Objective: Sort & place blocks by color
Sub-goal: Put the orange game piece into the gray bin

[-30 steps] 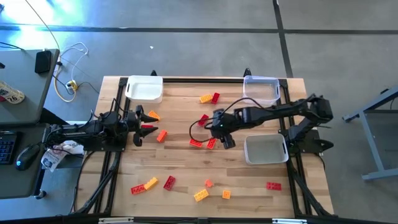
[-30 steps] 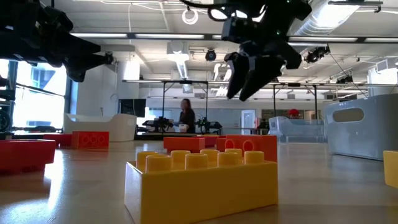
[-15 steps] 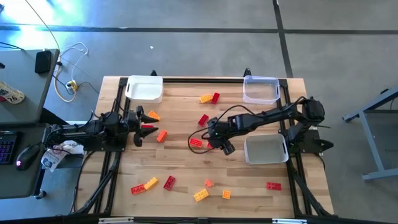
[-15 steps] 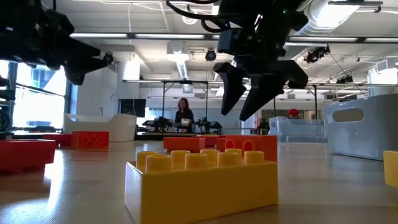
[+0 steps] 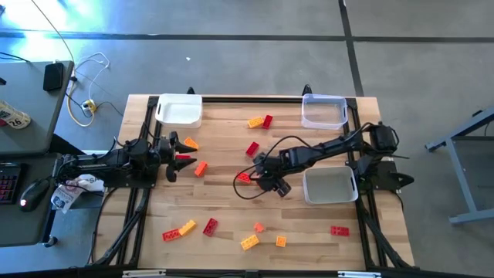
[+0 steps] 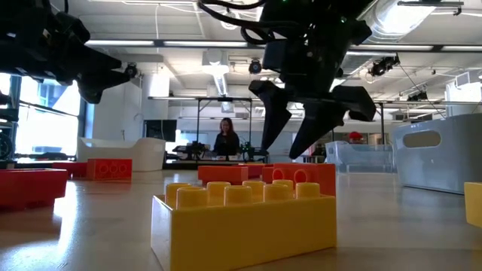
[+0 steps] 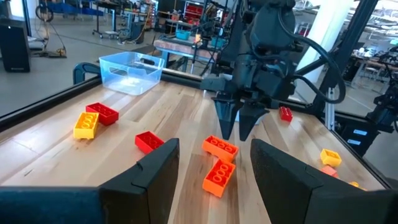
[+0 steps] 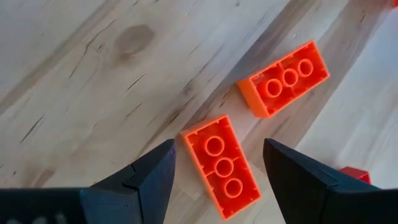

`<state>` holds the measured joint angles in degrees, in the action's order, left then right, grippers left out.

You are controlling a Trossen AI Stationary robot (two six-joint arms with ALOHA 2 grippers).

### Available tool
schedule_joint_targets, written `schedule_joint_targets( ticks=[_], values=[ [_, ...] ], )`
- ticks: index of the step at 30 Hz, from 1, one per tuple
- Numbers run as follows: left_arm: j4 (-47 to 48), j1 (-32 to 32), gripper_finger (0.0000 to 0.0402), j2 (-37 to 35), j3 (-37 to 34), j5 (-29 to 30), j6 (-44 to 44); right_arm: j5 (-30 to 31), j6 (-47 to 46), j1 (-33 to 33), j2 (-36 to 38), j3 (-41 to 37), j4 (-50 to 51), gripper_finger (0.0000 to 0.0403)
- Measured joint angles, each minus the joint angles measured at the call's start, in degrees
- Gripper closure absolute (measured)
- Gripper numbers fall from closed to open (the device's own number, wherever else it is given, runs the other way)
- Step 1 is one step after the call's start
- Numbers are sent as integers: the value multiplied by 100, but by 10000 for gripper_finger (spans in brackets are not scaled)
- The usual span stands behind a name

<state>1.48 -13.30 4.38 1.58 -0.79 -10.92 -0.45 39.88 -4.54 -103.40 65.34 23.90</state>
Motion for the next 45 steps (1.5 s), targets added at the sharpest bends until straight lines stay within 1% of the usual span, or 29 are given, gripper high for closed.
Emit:
schedule_joint_targets(
  ticks=[9, 15, 19, 21, 23, 28, 31, 36, 40, 45],
  values=[
    [-1, 2, 213, 19, -1, 15, 0, 1, 183, 3, -315, 0, -135, 173],
    [-4, 0, 213, 35, -2, 15, 2, 267, 408, 3, -541, 0, -190, 173],
    [-2, 1, 213, 35, -1, 15, 2, 298, 298, 3, -574, 2, -165, 177],
    [-4, 1, 213, 35, -1, 15, 11, 300, 85, 3, -574, 4, -120, 189],
    [-2, 0, 213, 35, -2, 15, 9, 300, -158, 3, -576, 4, -77, 211],
    [-4, 1, 213, 35, 0, 15, 13, 334, -885, 3, -574, 11, -15, 289],
    [-4, 0, 213, 35, 0, 15, 13, 455, -1381, -38, -560, 11, -14, 291],
    [-2, 1, 213, 35, -1, 17, 15, 886, -2105, -196, -528, 146, 149, 291],
    [-2, 1, 213, 35, 0, 17, 15, 1188, -2448, -336, -487, 379, 366, 291],
    [-4, 2, 213, 59, 0, 13, 15, 1812, -2741, -559, -487, 687, 944, 291]
  ],
)
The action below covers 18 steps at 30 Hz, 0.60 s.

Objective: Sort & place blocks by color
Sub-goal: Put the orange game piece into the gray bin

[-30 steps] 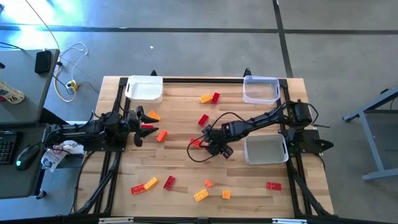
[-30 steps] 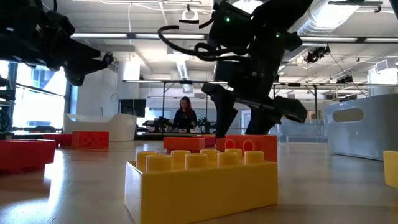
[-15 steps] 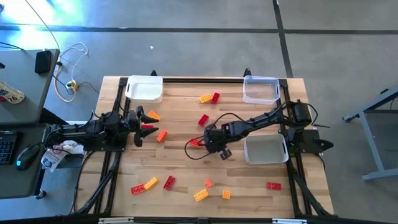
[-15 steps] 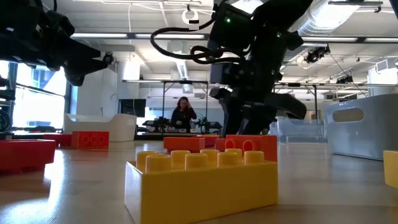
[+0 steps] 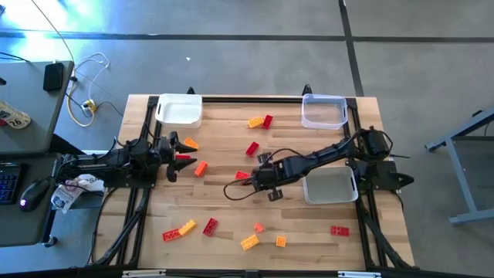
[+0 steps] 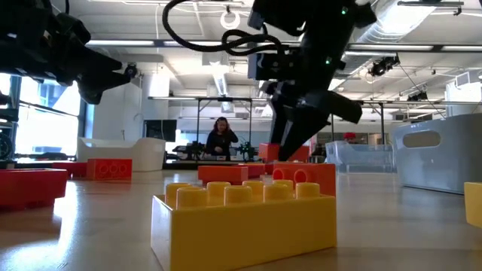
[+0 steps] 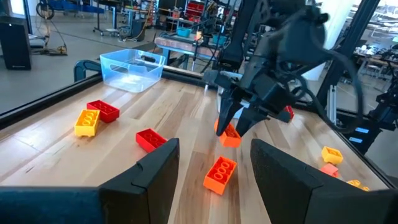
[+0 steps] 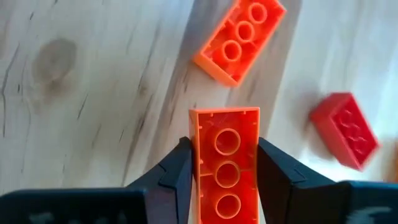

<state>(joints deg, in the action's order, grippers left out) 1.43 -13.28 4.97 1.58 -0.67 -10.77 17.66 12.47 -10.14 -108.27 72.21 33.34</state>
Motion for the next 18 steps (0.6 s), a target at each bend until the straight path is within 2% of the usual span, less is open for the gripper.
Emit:
schedule_joint_targets(
  ticks=[9, 18],
  values=[
    [2, -2, 213, 13, -2, 2, 0, 915, -887, -206, -1, 491, 1880, 291],
    [-2, -2, 213, 24, 0, 2, -15, 1549, -2067, -300, 213, 466, 3379, 291]
  ],
)
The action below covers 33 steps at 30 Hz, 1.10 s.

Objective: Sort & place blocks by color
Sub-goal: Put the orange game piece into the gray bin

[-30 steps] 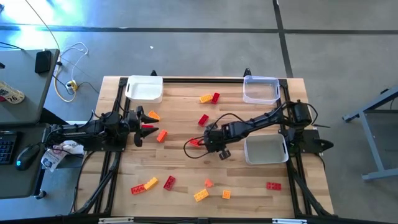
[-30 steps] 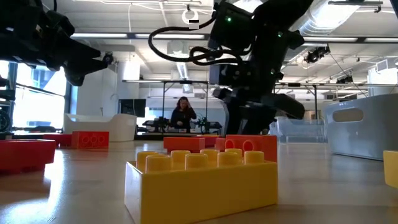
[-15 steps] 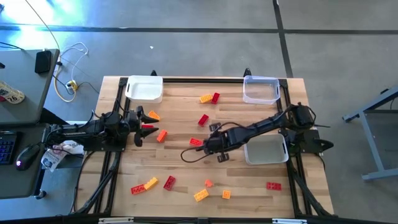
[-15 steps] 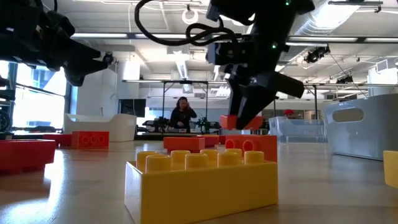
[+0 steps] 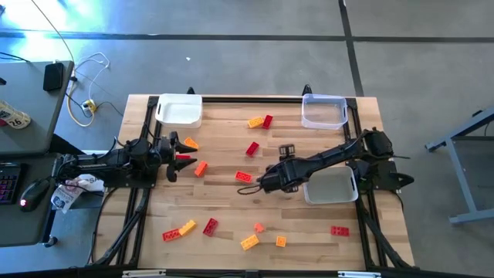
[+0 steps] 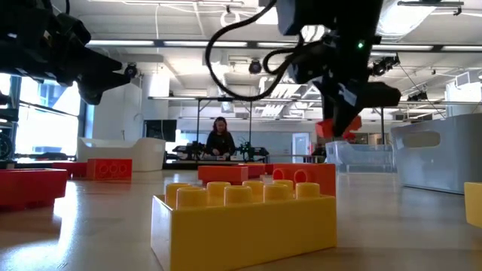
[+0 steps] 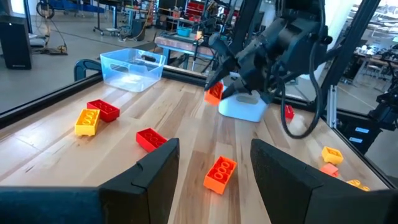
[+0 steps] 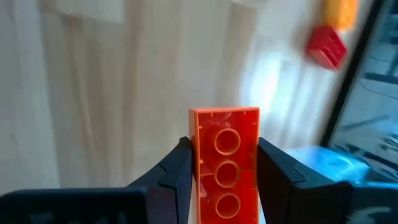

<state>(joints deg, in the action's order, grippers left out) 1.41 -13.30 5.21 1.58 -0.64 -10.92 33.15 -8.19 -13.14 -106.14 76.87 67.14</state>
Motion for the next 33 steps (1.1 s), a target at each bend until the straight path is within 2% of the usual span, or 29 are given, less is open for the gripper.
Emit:
schedule_joint_targets(
  ticks=[6, 13, 16, 26, 33],
  values=[
    [3, 0, 213, 4, -1, 0, 0, 433, -695, -191, 654, -1, 300, 291],
    [2, 0, 213, 3, 0, -5, -83, 640, -2123, -441, 1391, -8, 1072, 291],
    [4, 2, 213, 5, 0, -11, -94, 478, -2735, -550, 1697, -244, 1098, 291],
    [4, 0, 213, 3, -2, -16, -109, -76, -4468, -991, 2688, -2033, 600, 291],
    [4, 0, 213, 3, 0, -16, -109, -765, -5059, -1235, 3245, -2697, 149, 291]
  ],
)
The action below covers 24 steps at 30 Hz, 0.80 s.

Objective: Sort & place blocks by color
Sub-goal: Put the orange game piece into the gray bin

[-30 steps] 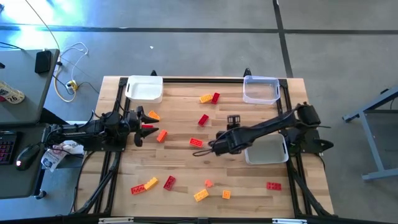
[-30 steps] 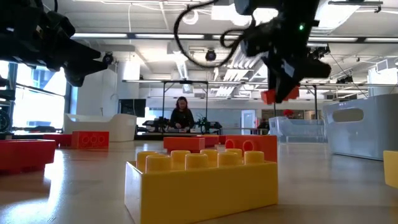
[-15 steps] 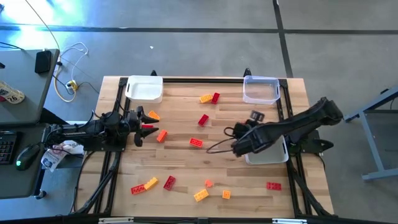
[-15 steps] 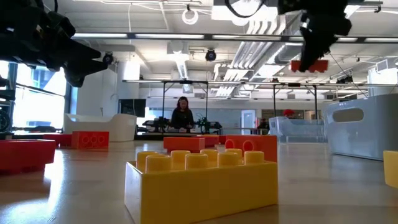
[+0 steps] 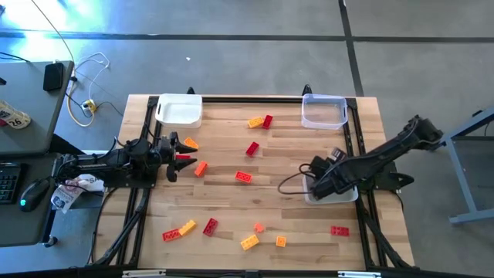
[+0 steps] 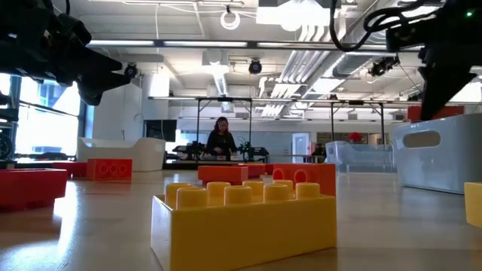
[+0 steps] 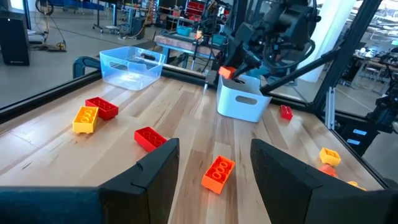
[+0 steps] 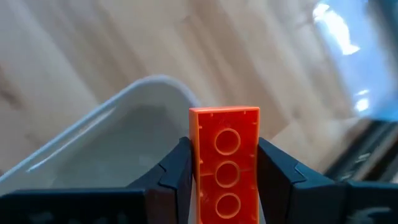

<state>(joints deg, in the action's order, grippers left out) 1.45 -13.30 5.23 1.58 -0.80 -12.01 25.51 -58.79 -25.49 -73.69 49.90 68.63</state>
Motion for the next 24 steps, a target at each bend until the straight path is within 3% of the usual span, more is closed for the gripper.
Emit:
schedule_joint_targets(
  ticks=[8, 12, 19, 24],
  values=[
    [-1, 1, 213, 2, -1, 15, 14, -1031, -419, -121, 186, -808, -1156, 291],
    [-2, 1, 213, 2, 0, 15, 10, -1126, -403, -119, 175, -1199, -1842, 291],
    [-2, 1, 213, 2, -1, 1, 13, -1421, -585, -115, 175, -1395, -2105, 291],
    [-4, 0, 213, 2, 0, 0, 18, -1436, -579, -115, 175, -1405, -2331, 228]
  ],
)
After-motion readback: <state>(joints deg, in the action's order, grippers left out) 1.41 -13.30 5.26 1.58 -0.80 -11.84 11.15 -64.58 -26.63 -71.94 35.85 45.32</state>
